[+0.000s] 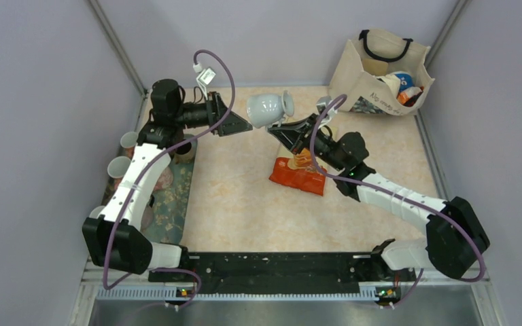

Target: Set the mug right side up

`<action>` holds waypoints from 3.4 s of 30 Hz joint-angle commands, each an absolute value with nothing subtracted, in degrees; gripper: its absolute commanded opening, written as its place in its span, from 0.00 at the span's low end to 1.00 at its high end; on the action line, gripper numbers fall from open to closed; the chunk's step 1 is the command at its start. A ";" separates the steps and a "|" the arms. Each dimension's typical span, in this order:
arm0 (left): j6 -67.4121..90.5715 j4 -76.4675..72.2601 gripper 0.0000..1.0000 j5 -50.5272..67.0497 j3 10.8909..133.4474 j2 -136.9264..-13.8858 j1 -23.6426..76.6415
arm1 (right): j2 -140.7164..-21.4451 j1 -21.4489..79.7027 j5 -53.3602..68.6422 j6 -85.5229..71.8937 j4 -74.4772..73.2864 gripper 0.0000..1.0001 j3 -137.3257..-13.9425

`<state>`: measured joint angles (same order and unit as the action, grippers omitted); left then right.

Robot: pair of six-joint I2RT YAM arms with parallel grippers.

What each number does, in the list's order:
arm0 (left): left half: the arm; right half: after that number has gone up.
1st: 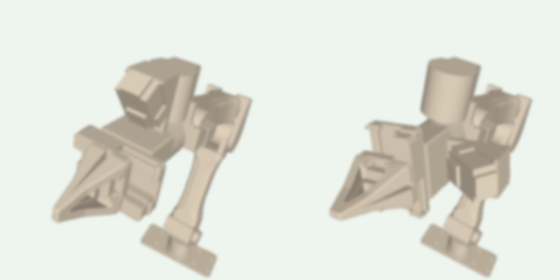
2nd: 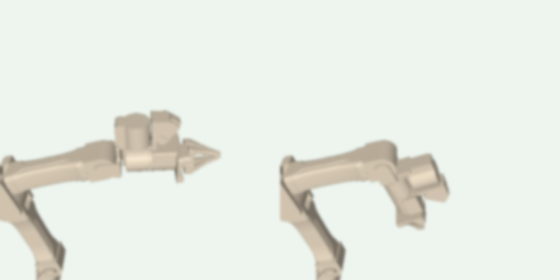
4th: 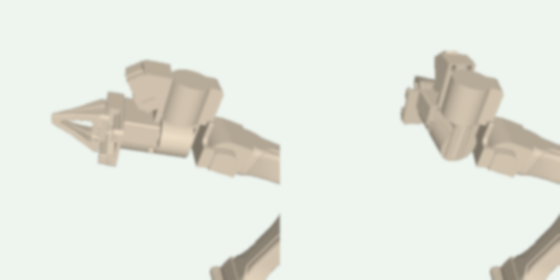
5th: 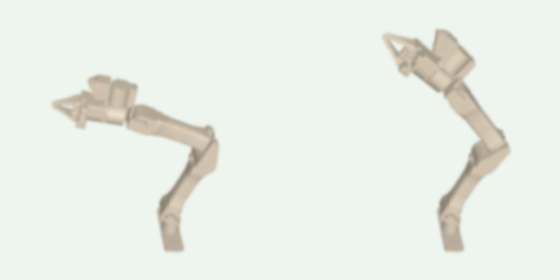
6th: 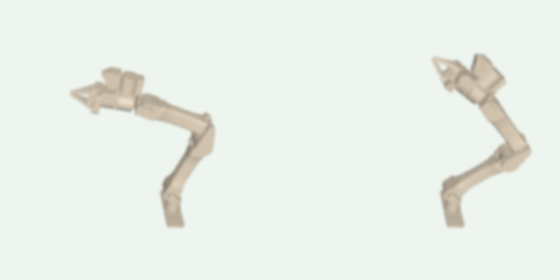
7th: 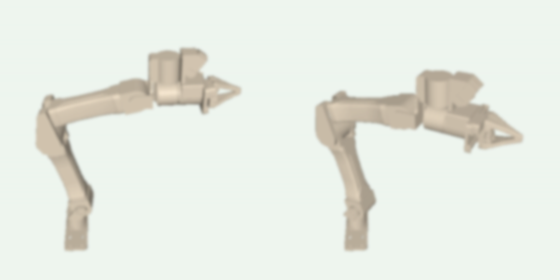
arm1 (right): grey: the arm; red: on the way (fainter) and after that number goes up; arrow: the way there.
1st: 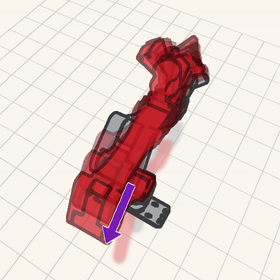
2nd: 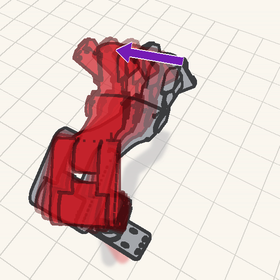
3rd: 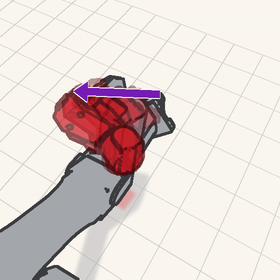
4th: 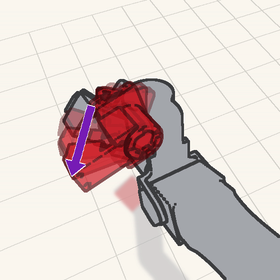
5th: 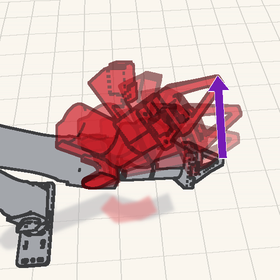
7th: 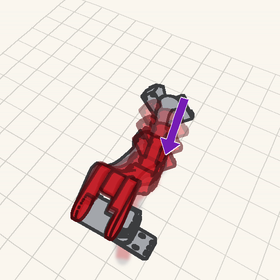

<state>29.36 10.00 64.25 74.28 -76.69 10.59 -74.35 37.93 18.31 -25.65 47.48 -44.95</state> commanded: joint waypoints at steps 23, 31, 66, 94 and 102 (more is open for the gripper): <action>36.16 -1.46 0.00 63.04 76.75 -77.57 12.59 | -84.04 42.01 20.39 -34.77 61.55 0.10 -51.57; 6.86 34.27 0.00 40.71 85.49 -75.00 10.91 | -81.49 42.01 17.10 -31.95 49.71 0.80 -47.29; -28.96 67.83 0.00 -13.38 54.19 -72.52 7.04 | -57.07 42.01 9.77 -10.86 25.84 0.99 -33.78; -20.60 53.25 0.77 6.84 71.48 -62.84 9.04 | -47.28 32.94 -24.90 -9.85 4.11 0.99 -31.66; -21.50 22.67 0.92 -4.16 53.41 -53.20 18.14 | -39.04 20.02 -27.09 -4.83 10.97 0.99 -18.04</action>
